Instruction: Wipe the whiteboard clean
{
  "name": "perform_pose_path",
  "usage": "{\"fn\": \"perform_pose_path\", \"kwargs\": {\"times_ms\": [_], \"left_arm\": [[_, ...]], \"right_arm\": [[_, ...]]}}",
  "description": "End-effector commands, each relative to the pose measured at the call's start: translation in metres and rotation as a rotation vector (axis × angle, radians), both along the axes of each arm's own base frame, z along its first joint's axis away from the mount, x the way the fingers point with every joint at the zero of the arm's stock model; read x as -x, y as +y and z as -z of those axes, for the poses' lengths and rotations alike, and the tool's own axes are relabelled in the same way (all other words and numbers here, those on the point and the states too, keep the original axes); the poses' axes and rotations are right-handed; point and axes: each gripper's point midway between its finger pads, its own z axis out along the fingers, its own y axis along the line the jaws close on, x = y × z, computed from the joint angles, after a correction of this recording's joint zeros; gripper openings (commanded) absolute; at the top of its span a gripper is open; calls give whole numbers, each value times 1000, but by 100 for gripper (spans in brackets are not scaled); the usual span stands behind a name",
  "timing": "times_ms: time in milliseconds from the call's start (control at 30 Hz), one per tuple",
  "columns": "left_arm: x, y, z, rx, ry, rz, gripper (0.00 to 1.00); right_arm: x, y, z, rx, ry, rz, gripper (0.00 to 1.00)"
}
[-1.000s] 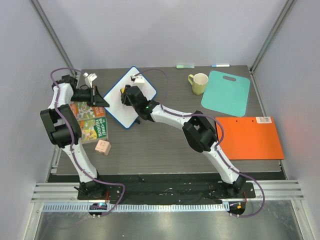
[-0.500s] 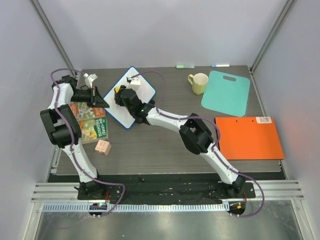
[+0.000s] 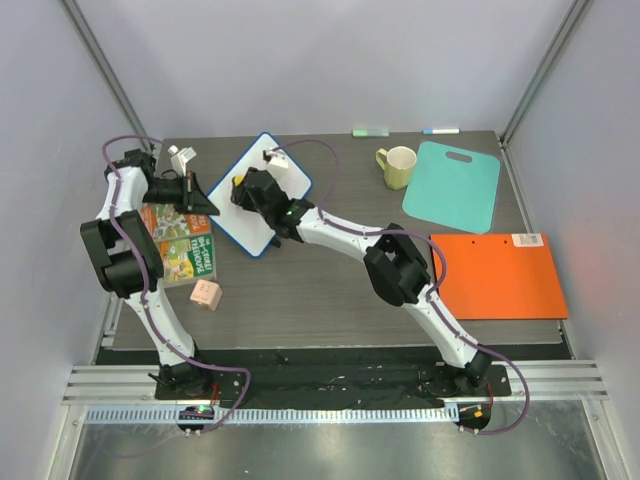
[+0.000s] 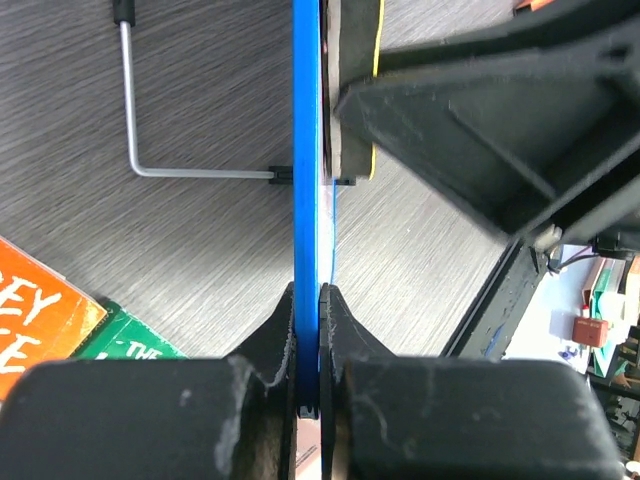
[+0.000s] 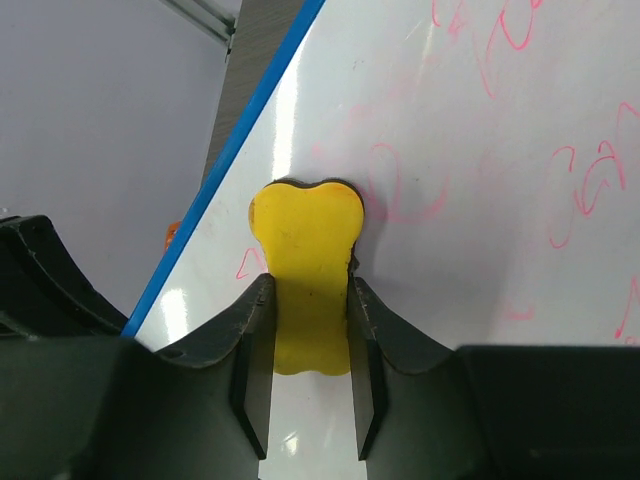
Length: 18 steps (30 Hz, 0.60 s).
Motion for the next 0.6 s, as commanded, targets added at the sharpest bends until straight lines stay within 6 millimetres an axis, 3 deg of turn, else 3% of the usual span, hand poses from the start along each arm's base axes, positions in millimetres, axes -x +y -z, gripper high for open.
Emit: {"fn": "perform_pose_path", "kwargs": {"times_ms": [0,167,300,400,533,567], "left_arm": [[34,-30,0,-71,-2,155,0],[37,-29,1,-82,-3,161,0],[38,-29,-2,-83,-5,165,0],[38,-29,-1,-85,-5,166,0],[39,-29,1,-92,-7,172,0],[40,-31,2,-94,-4,175,0]], "right_arm": [[-21,-77,123,215,256,67,1],[-27,-80,118,235,231,40,1],[-20,-88,126,270,245,36,1],[-11,-79,128,280,242,-26,1],[15,-47,112,321,175,-123,1],[29,-32,108,329,160,-161,1]]}}
